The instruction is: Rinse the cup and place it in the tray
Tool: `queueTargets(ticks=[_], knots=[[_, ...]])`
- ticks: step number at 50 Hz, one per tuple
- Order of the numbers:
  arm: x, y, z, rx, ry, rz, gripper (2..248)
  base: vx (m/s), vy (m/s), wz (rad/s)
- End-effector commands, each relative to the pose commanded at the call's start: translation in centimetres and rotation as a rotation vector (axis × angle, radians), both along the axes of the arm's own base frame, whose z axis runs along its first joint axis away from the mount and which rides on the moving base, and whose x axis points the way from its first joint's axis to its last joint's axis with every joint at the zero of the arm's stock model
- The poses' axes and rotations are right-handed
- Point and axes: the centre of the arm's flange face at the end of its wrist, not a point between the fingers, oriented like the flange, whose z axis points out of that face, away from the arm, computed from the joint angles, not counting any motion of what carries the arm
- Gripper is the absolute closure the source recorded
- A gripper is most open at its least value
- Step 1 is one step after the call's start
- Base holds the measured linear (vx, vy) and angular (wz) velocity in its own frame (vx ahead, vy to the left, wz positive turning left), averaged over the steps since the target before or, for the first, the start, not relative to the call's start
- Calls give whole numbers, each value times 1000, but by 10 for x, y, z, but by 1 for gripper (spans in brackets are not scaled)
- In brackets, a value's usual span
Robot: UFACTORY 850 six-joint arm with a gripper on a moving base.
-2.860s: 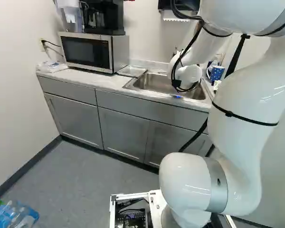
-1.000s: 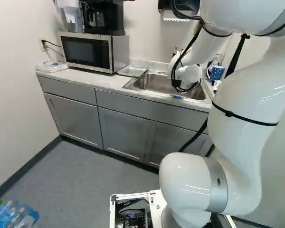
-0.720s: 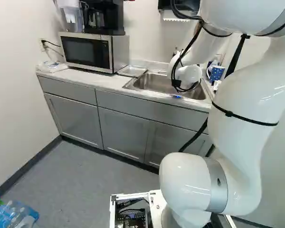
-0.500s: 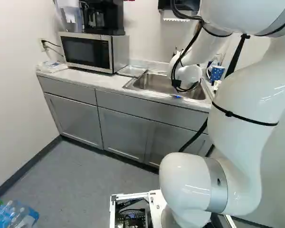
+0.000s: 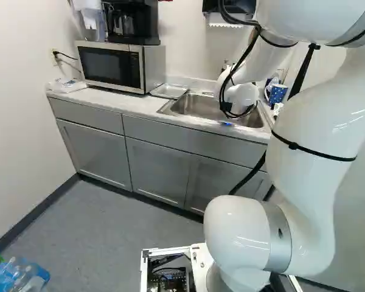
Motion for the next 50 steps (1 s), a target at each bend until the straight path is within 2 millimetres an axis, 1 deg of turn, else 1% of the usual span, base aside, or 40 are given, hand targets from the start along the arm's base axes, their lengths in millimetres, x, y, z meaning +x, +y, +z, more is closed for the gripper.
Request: queueTargets(ticks=[50], knots=[[0,0,0,0,0,0,128,0,0,0]])
